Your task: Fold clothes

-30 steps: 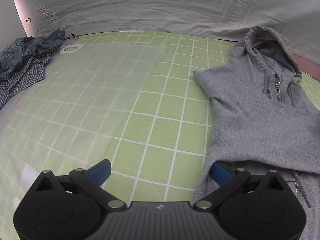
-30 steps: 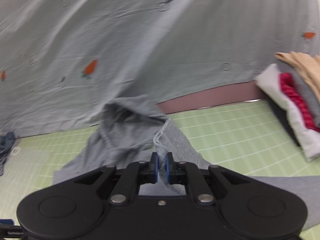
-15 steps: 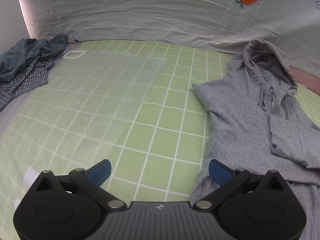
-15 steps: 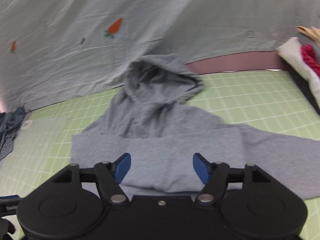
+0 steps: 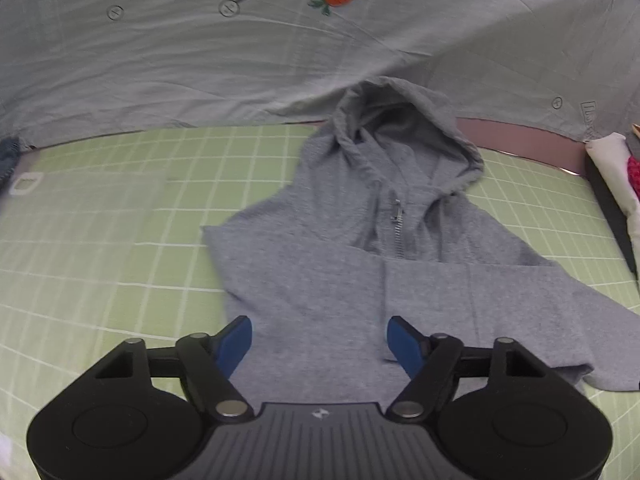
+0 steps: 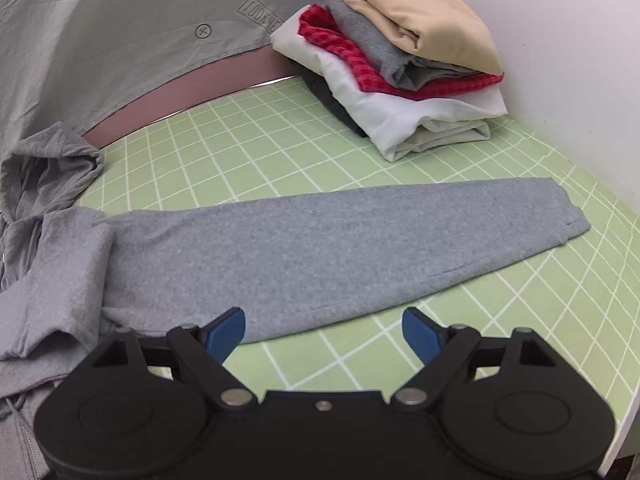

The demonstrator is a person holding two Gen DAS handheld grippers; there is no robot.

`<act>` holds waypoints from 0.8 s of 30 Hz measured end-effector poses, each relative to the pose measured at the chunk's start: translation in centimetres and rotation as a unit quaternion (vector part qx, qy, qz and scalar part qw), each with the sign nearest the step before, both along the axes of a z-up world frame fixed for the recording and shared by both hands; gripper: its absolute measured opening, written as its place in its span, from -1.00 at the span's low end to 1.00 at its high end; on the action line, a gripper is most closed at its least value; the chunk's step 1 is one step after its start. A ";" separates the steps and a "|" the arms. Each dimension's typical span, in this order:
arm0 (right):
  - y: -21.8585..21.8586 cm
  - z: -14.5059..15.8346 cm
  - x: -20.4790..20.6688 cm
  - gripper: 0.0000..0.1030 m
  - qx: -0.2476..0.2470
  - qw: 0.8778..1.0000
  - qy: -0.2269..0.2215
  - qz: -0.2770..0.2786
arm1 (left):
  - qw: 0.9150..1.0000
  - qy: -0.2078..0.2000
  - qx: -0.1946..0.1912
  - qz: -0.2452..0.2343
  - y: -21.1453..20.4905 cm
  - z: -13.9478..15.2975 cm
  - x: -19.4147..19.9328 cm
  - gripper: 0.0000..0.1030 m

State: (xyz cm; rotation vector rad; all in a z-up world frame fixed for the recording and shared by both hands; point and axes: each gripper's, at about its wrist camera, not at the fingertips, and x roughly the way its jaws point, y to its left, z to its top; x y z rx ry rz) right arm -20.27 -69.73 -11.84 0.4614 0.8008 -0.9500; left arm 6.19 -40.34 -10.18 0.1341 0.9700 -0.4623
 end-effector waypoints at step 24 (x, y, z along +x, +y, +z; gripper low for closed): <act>-4.9 -3.9 0.5 0.72 0.015 1.000 0.013 -0.007 | 0.997 -0.075 -0.025 0.016 0.4 1.1 -2.3 -0.94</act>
